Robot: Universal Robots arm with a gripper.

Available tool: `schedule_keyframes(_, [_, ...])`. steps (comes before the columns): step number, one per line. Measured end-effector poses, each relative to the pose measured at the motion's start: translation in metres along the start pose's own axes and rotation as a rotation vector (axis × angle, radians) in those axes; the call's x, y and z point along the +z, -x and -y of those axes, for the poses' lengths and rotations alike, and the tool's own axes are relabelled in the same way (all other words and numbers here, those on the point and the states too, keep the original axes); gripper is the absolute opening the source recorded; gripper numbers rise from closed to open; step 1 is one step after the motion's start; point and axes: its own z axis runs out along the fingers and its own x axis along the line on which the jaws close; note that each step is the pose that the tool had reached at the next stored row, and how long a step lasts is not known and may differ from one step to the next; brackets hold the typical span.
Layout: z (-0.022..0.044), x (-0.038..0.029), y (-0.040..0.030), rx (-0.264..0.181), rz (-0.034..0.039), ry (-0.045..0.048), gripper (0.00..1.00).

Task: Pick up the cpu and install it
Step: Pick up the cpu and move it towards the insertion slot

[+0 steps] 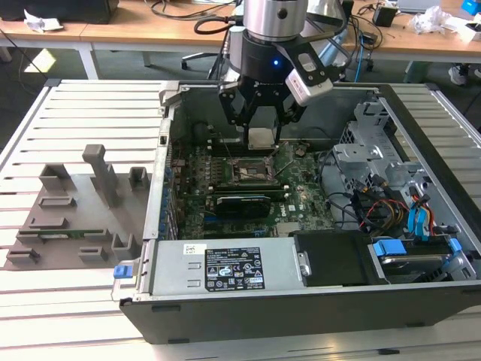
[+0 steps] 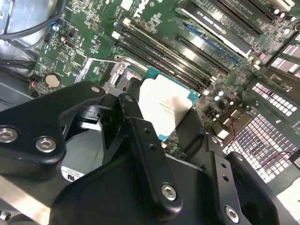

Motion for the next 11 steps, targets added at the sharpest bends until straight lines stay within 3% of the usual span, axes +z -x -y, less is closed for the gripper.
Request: schedule_keyframes(11, [-0.0097, 0.0089, 0.0099, 0.000, 0.0000, -0.0020, 0.55])
